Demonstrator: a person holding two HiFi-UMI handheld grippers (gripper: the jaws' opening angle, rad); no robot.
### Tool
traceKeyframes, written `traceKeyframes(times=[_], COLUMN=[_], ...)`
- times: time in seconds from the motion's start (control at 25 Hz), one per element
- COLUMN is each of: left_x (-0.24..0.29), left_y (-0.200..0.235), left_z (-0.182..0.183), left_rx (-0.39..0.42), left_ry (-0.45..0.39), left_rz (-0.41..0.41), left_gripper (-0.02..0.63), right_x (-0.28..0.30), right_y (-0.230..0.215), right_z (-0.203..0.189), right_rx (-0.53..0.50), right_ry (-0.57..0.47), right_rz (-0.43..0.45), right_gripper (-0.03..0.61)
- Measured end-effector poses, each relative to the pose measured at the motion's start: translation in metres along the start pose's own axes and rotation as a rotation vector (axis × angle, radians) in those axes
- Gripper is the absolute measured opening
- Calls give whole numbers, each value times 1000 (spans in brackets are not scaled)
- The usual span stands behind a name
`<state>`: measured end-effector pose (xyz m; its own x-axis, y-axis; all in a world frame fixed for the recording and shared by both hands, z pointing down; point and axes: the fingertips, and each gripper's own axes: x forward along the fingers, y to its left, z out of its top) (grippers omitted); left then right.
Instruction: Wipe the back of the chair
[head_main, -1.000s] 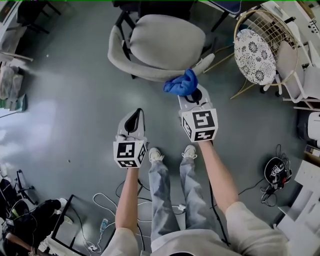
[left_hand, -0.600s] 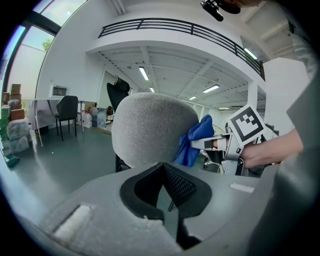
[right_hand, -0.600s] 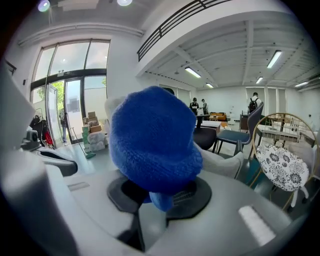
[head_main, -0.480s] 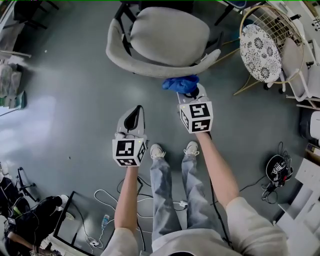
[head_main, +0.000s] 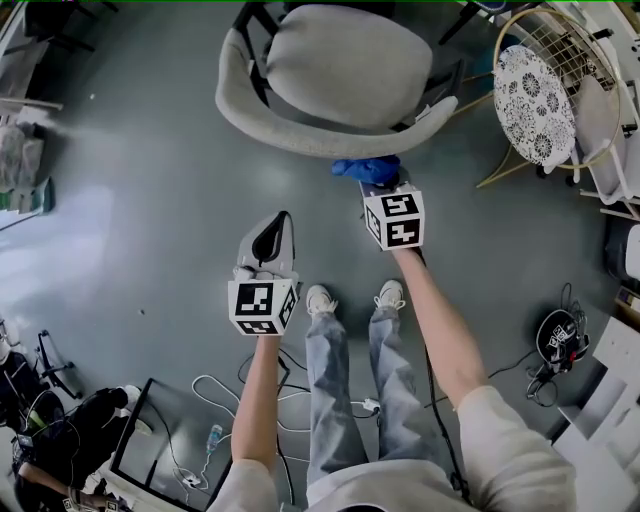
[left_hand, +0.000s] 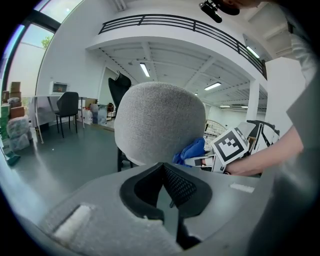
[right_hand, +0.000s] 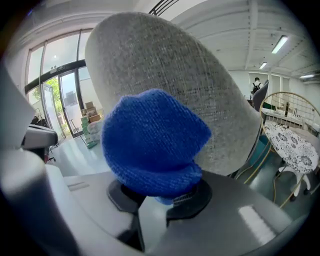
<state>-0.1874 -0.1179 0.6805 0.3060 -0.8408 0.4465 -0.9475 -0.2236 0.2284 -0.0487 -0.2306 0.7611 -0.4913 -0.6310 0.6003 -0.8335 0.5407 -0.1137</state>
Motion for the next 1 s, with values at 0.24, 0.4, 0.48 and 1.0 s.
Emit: traceKeyframes(times=[0.24, 0.4, 0.48, 1.0], left_x=[-1, -3, -4, 1], left_y=[3, -1, -4, -46], left_z=[-2, -2, -1, -1], left_rx=[7, 14, 16, 30], left_ry=[4, 4, 3, -3], left_rz=[0, -4, -5, -26], left_gripper=[4, 3, 5, 5], right_x=[13, 7, -1, -92], right_y=[-1, 1, 5, -3], right_z=[-14, -17, -16, -1], right_rx=[2, 1, -13, -71], right_ry=[41, 40, 28, -83], right_rz=[4, 9, 17, 14], right_gripper=[89, 89, 87, 87])
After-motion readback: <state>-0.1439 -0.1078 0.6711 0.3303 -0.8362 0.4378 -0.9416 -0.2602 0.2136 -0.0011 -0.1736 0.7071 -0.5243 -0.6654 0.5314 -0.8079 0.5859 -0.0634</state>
